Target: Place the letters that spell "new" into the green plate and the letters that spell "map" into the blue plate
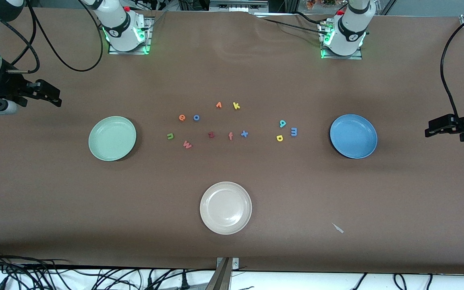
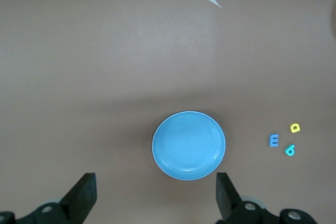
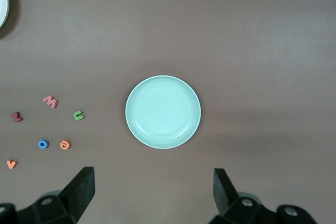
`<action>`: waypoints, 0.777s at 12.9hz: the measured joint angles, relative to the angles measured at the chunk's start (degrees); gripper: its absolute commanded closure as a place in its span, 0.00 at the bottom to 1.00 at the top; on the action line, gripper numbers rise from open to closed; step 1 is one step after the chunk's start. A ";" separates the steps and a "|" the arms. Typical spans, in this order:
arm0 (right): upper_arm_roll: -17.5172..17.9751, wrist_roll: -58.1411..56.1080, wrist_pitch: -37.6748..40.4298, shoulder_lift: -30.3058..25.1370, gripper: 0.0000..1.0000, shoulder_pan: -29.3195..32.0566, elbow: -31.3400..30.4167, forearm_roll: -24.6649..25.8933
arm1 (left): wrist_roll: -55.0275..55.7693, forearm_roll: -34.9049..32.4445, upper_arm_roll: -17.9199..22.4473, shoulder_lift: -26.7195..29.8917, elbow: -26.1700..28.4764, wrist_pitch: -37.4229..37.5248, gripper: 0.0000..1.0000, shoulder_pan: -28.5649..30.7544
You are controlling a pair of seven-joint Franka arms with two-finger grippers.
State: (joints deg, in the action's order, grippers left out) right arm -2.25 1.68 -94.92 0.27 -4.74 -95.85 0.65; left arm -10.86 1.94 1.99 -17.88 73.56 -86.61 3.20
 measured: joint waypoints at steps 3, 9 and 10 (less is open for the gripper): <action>0.00 0.00 0.00 0.00 0.00 0.00 0.00 0.00 | 0.00 0.00 -0.04 0.00 0.00 0.00 0.00 -0.06; 0.00 0.00 0.03 0.00 0.00 -0.01 0.00 0.00 | -2.44 0.00 -0.81 0.11 -0.20 1.63 0.00 -0.39; 0.00 0.00 0.04 0.00 0.00 -0.01 0.00 0.00 | -2.75 0.00 -0.98 0.19 -0.34 2.33 0.00 -0.46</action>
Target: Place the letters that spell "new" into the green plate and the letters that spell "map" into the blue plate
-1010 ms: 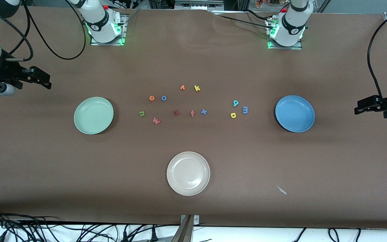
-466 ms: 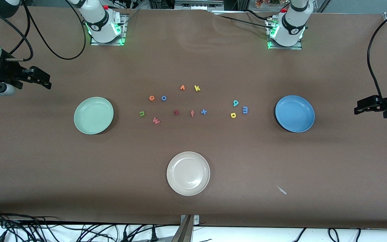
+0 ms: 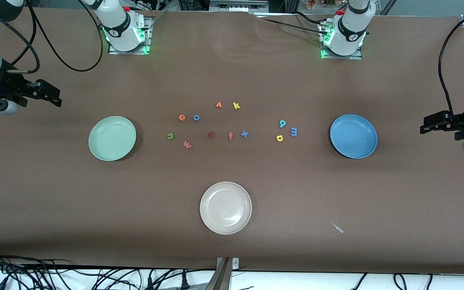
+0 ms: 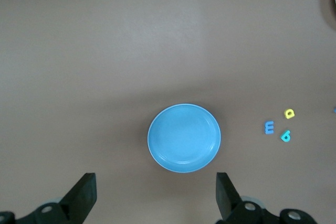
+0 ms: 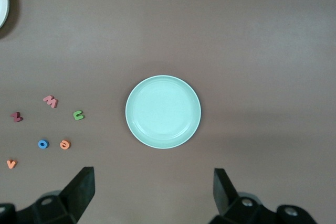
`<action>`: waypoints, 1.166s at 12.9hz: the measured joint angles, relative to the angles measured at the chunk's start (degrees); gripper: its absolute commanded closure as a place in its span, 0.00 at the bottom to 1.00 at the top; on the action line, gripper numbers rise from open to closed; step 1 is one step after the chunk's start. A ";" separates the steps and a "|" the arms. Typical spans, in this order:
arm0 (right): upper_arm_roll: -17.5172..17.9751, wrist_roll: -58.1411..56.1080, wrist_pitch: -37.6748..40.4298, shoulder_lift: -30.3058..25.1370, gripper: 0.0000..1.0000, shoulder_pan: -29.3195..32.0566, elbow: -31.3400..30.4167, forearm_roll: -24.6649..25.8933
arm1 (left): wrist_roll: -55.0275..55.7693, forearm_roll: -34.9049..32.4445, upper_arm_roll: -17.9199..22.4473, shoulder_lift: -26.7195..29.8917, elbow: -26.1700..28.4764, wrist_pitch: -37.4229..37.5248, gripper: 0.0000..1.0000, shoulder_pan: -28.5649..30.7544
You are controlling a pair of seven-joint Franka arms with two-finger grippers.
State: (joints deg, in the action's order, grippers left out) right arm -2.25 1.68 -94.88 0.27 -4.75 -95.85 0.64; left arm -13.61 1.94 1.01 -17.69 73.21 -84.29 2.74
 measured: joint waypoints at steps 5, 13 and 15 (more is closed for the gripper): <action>0.01 0.00 0.02 0.00 0.00 0.00 0.00 0.00 | -0.34 0.00 -0.48 0.29 -0.31 0.28 0.00 -0.03; 0.01 0.00 0.10 0.00 0.00 0.00 0.00 -0.01 | -0.40 0.00 -1.33 1.33 -0.39 0.61 0.00 0.01; 0.01 0.00 0.11 0.00 0.00 0.00 0.00 -0.01 | -0.40 0.00 -1.24 1.33 -0.34 0.61 0.00 0.22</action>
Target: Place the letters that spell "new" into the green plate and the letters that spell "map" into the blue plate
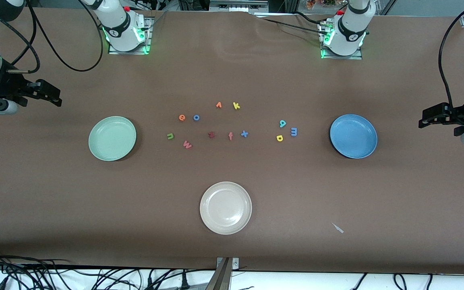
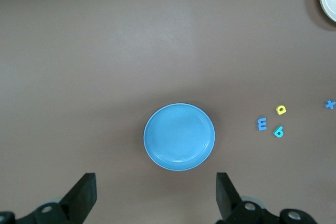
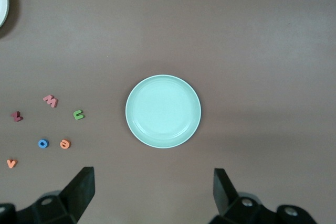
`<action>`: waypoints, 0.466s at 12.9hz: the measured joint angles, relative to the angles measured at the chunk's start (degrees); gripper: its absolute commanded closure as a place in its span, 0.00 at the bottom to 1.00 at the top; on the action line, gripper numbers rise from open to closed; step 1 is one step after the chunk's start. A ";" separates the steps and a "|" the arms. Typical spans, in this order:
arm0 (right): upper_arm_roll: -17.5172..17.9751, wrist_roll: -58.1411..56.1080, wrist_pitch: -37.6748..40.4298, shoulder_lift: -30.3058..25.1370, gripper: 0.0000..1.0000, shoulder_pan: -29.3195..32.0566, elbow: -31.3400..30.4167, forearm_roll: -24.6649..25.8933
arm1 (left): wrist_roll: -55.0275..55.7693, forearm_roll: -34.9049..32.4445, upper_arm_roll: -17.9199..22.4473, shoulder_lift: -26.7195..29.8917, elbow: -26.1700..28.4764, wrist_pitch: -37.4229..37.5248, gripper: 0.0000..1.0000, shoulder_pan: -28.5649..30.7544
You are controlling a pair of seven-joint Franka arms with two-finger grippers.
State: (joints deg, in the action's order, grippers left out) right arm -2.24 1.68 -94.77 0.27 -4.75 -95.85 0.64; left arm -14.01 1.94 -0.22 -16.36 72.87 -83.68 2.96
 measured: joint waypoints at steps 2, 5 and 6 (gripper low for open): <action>0.00 0.00 0.00 0.00 0.00 0.00 0.00 0.00 | 0.00 0.00 0.02 -0.05 0.25 0.01 0.00 0.00; 0.00 0.00 0.00 0.00 0.00 0.00 0.00 0.00 | 0.00 0.00 0.02 -0.11 0.41 0.01 0.00 0.01; 0.00 0.00 0.00 0.00 0.00 0.00 0.00 0.00 | 0.00 0.00 0.03 -0.11 0.41 0.01 0.00 0.03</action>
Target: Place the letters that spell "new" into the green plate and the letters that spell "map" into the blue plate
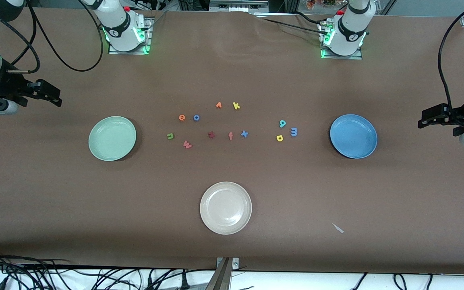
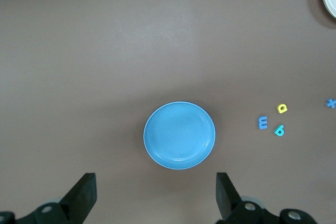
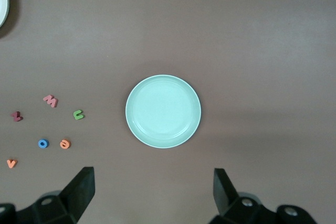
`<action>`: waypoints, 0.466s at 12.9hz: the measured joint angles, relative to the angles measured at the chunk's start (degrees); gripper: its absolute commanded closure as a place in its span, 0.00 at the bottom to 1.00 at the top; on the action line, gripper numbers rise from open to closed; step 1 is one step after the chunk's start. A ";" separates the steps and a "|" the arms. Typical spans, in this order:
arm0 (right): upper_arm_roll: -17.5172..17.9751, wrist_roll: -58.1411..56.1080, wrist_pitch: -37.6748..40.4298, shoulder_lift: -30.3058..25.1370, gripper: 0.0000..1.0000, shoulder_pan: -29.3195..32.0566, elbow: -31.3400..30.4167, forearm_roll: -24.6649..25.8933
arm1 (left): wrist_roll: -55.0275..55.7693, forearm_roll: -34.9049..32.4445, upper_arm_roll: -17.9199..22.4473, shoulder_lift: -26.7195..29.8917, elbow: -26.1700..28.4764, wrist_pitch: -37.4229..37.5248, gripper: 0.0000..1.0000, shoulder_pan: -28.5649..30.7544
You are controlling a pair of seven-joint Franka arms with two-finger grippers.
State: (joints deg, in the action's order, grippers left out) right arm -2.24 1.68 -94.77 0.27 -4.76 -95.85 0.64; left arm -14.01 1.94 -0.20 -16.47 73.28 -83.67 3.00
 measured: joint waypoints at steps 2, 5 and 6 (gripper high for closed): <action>0.00 0.00 0.08 0.00 0.00 0.00 0.00 0.00 | 0.00 0.00 0.01 0.00 0.10 0.01 0.00 0.02; 0.00 0.00 0.36 -0.01 0.00 0.00 0.00 0.00 | 0.01 0.00 0.02 0.00 0.22 0.02 0.00 0.02; 0.00 0.00 0.41 -0.02 0.00 0.00 0.00 0.00 | 0.02 0.00 0.04 0.00 0.22 0.02 0.00 0.03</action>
State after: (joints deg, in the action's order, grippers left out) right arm -2.24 1.68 -94.36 0.25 -4.75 -95.85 0.64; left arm -13.99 1.94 -0.16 -16.47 73.50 -83.65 3.03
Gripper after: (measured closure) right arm 0.000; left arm 0.000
